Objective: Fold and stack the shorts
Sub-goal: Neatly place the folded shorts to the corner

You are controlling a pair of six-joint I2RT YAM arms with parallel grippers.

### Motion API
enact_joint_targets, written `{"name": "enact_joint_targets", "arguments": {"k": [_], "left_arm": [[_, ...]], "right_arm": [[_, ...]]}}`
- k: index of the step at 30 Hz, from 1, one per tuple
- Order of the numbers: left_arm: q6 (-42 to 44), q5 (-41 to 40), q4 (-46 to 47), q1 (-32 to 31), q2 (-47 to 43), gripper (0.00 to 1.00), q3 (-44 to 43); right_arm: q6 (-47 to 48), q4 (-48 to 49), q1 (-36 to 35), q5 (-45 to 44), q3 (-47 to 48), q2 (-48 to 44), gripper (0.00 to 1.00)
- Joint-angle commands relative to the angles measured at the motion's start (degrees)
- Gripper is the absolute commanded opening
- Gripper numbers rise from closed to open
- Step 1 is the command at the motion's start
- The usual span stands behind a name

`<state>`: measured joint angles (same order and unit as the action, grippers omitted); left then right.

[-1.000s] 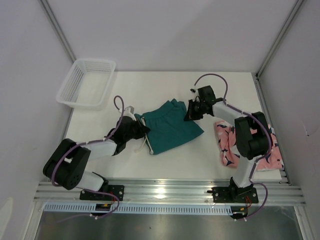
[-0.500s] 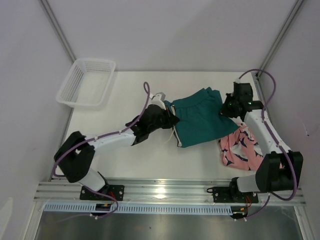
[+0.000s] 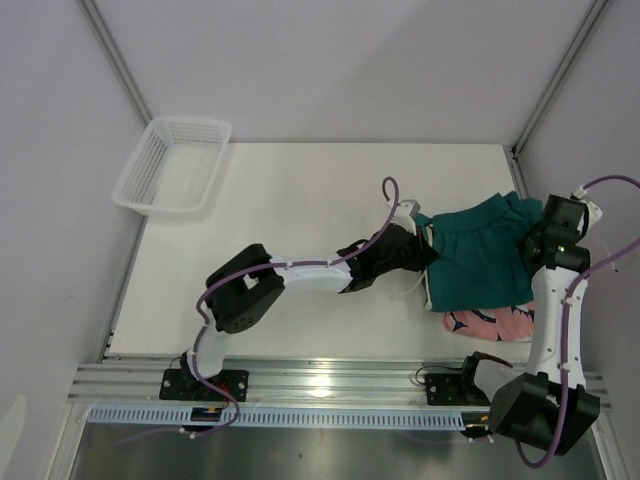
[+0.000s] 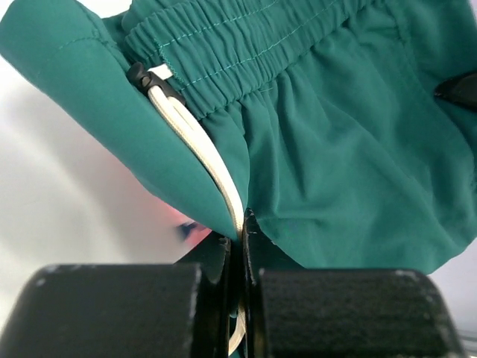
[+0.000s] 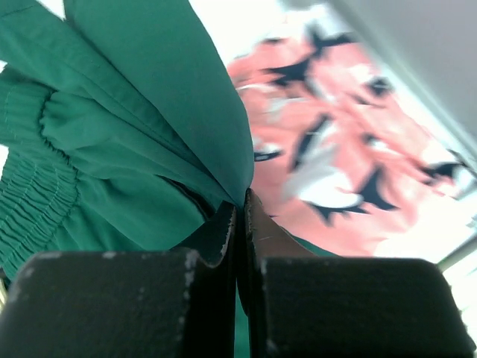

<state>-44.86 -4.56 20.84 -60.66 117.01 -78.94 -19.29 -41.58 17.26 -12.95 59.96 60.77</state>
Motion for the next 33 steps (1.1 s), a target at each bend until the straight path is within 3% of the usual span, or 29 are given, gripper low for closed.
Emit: {"name": "enact_joint_targets", "arguments": {"k": [1, 17, 26, 31, 33], "left_arm": [[1.4, 1.7, 4.4, -1.8, 3.1, 0.0, -7.5], [-2.7, 2.6, 7.5, -5.8, 11.3, 0.0, -12.2], [-4.6, 2.2, 8.3, -6.7, 14.3, 0.0, -11.7], [-2.8, -0.5, 9.0, -8.1, 12.8, 0.01, -9.6], [-2.9, -0.3, 7.9, -8.0, 12.9, 0.1, -10.3]], "right_arm": [[1.2, 3.7, 4.4, -3.6, -1.1, -1.7, 0.0], [-0.8, 12.7, 13.1, -3.0, -10.8, 1.4, 0.0], [-1.5, 18.5, 16.7, 0.8, -11.9, 9.8, 0.01], [-1.5, 19.5, 17.4, 1.3, -12.0, 11.6, 0.36], [-1.6, 19.3, 18.2, 0.9, -11.7, 11.4, 0.49]]}}
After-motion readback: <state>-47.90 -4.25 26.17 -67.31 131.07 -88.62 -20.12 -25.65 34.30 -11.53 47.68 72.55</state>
